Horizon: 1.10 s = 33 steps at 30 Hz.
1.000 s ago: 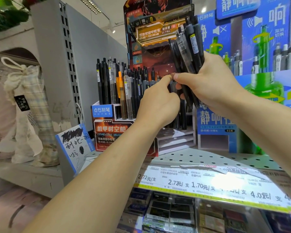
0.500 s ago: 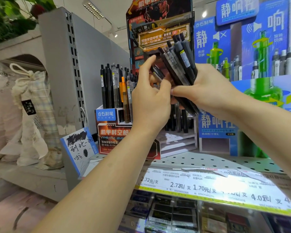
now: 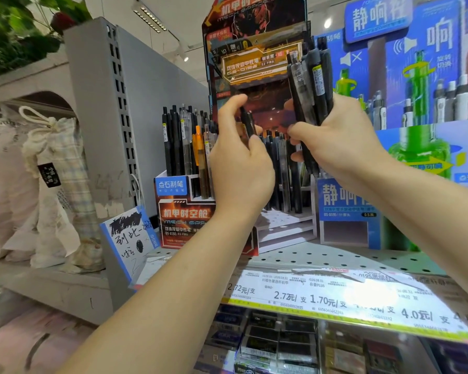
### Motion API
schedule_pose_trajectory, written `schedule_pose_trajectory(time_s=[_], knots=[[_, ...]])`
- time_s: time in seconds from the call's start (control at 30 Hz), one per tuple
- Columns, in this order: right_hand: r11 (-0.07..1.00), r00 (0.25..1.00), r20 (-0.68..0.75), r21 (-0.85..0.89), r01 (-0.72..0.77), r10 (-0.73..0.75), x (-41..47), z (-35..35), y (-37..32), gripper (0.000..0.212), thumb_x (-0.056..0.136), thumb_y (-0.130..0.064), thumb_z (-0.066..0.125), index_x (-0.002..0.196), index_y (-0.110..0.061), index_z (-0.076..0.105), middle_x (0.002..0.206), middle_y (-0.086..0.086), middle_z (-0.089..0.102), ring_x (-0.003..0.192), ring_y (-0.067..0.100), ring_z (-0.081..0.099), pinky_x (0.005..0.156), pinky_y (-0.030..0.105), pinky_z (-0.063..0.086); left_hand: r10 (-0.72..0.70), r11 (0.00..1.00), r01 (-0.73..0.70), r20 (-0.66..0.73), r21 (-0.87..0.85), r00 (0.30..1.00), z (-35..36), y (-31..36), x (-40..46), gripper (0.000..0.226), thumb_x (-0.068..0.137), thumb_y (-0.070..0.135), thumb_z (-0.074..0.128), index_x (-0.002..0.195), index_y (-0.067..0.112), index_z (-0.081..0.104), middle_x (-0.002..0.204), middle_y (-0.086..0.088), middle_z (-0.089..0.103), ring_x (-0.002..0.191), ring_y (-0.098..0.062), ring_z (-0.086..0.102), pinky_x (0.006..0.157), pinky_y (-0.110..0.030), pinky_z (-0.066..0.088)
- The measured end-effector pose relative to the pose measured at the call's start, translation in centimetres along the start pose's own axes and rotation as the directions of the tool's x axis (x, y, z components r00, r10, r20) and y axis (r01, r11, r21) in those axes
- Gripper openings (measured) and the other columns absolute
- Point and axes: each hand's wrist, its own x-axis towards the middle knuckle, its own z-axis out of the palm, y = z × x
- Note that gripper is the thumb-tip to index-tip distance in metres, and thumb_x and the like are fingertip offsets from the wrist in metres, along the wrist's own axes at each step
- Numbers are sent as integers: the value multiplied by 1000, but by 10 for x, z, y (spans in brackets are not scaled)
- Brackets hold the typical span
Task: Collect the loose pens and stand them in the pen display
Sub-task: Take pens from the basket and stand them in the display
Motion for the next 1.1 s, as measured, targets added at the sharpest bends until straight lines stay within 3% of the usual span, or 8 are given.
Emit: schedule_pose_trajectory(time_s=[0.13, 0.27, 0.47, 0.63, 0.87, 0.97, 1.1], knots=[[1000, 1000, 10, -17, 18, -18, 0, 0, -1, 24, 85, -6, 66, 98, -26, 71, 84, -1, 74, 63, 5, 67, 56, 28, 61, -30, 991, 18, 88, 133, 996, 3, 1, 1, 46, 94, 5, 57, 127, 36, 50, 90, 9, 62, 69, -9, 62, 67, -40, 57], [1000, 1000, 21, -12, 8, -7, 0, -1, 0, 23, 86, -6, 67, 103, -21, 71, 89, 2, 74, 63, 5, 65, 56, 28, 60, -43, 984, 23, 112, 177, 993, 4, 1, 3, 36, 95, 11, 59, 122, 35, 53, 89, 11, 61, 81, -18, 66, 71, -45, 57], [1000, 1000, 26, -17, 1, -1, 0, 0, 1, 24, 86, -6, 67, 106, -18, 71, 90, 3, 73, 64, 6, 66, 55, 26, 59, -11, 971, -12, 94, 239, 995, 5, 1, 3, 33, 96, 15, 60, 124, 33, 56, 83, 16, 57, 77, -14, 62, 73, -41, 56], [1000, 999, 34, -19, 13, -12, 0, -1, 0, 25, 87, -5, 67, 106, -21, 71, 90, 2, 73, 65, 6, 67, 56, 27, 60, -25, 964, -6, 112, 266, 993, 4, 1, 4, 36, 96, 17, 61, 127, 34, 55, 84, 22, 53, 97, -25, 63, 83, -41, 54], [1000, 999, 40, -26, 12, -11, -1, -1, -1, 27, 88, -5, 67, 110, -20, 70, 90, 3, 74, 67, 6, 68, 57, 28, 61, -28, 957, -15, 145, 288, 989, 5, 1, 6, 39, 97, 17, 60, 131, 36, 55, 93, 24, 48, 109, -26, 61, 90, -37, 53], [999, 999, 47, -26, 25, -23, -2, -2, -2, 28, 88, -5, 67, 110, -23, 70, 90, -2, 74, 68, 6, 69, 56, 27, 61, -17, 964, -25, 153, 266, 988, 5, 1, 5, 38, 98, 18, 59, 129, 39, 56, 94, 20, 54, 94, -24, 66, 85, -41, 57], [1000, 999, 44, -20, 5, -4, -1, -1, -2, 26, 87, -5, 68, 108, -20, 71, 90, 0, 74, 66, 5, 69, 56, 27, 61, 21, 969, -56, 148, 240, 989, 4, 1, 2, 34, 98, 20, 59, 125, 40, 60, 89, 24, 57, 89, -16, 62, 76, -27, 50]])
